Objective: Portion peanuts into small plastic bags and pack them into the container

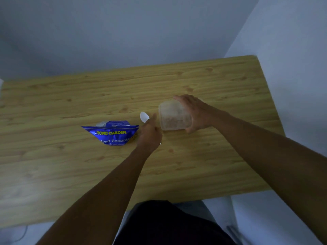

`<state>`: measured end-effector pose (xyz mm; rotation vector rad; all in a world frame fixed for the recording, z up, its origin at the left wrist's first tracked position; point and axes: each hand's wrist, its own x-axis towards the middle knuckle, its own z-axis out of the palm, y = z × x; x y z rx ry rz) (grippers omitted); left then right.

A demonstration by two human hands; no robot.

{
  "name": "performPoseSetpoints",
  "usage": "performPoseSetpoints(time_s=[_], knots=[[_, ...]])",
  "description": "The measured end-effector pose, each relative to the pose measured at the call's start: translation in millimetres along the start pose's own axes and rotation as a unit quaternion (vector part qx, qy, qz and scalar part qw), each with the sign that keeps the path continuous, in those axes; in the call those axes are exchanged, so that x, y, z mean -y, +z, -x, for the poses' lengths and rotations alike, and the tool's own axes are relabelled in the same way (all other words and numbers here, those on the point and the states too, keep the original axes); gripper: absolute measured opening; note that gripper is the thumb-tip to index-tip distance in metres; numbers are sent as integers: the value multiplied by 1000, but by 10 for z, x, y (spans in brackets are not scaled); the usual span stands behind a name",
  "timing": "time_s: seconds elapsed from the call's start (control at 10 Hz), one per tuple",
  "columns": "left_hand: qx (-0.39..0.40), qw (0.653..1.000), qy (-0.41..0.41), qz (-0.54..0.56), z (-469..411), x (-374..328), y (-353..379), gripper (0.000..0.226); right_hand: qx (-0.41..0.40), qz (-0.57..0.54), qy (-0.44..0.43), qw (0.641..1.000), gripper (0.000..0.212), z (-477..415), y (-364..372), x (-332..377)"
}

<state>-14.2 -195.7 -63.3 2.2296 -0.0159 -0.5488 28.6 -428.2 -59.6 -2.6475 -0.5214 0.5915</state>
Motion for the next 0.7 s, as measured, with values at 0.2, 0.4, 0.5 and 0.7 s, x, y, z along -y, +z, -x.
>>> performPoseSetpoints(time_s=[0.2, 0.4, 0.5, 0.7], knots=[[0, 999, 10, 33, -106, -3, 28, 52, 9, -21, -11, 1000, 133, -39, 51, 21], [22, 998, -22, 60, -87, -130, -16, 51, 3, -7, 0, 1000, 136, -133, 145, 42], [18, 998, -26, 59, -115, -128, -12, 53, 0, 2, 1, 1000, 135, -110, 123, 79], [32, 999, -16, 35, -91, -238, -118, 55, -11, -11, 26, 1000, 133, -33, 73, 193]])
